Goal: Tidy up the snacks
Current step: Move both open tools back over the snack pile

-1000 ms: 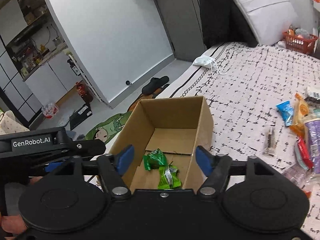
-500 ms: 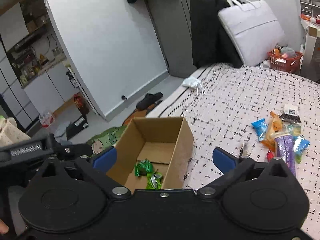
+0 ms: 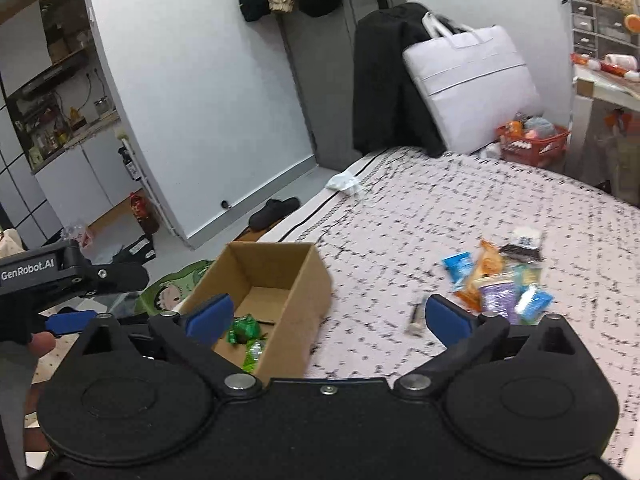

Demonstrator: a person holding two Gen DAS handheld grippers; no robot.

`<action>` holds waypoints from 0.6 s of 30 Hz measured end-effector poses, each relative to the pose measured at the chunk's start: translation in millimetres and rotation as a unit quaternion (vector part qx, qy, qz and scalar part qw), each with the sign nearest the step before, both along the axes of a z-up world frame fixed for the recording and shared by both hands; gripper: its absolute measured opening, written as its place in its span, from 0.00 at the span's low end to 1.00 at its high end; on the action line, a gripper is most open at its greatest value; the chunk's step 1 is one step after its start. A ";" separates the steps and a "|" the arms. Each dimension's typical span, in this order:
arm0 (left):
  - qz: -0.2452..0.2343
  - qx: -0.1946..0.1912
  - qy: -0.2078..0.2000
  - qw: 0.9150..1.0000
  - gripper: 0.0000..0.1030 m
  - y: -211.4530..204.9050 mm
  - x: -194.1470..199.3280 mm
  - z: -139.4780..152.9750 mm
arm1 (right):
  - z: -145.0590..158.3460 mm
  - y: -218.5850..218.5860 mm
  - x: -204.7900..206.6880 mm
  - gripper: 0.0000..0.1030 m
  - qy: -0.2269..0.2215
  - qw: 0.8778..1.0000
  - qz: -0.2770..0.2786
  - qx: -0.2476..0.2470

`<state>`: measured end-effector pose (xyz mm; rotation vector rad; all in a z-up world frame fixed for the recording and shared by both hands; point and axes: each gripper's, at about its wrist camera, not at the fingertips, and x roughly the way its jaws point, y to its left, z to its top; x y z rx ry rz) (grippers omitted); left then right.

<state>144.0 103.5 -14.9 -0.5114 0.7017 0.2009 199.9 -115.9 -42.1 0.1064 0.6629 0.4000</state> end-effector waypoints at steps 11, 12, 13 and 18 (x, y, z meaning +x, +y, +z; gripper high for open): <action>-0.028 0.013 -0.009 0.999 1.00 -41.4 -5.5 8.3 | 4.6 -45.6 -2.0 1.00 -0.005 1.000 -0.019 -0.002; -0.032 0.017 -0.008 0.999 1.00 -45.6 -5.1 8.9 | 5.1 -49.4 -2.1 1.00 -0.007 1.000 -0.020 -0.003; -0.035 0.019 -0.007 0.999 1.00 -49.8 -4.1 9.3 | 5.8 -53.0 -2.2 1.00 -0.008 1.000 -0.021 -0.004; -0.051 0.025 -0.003 0.998 1.00 -72.5 -1.6 8.4 | 7.1 -75.0 1.9 1.00 -0.009 1.000 -0.027 -0.005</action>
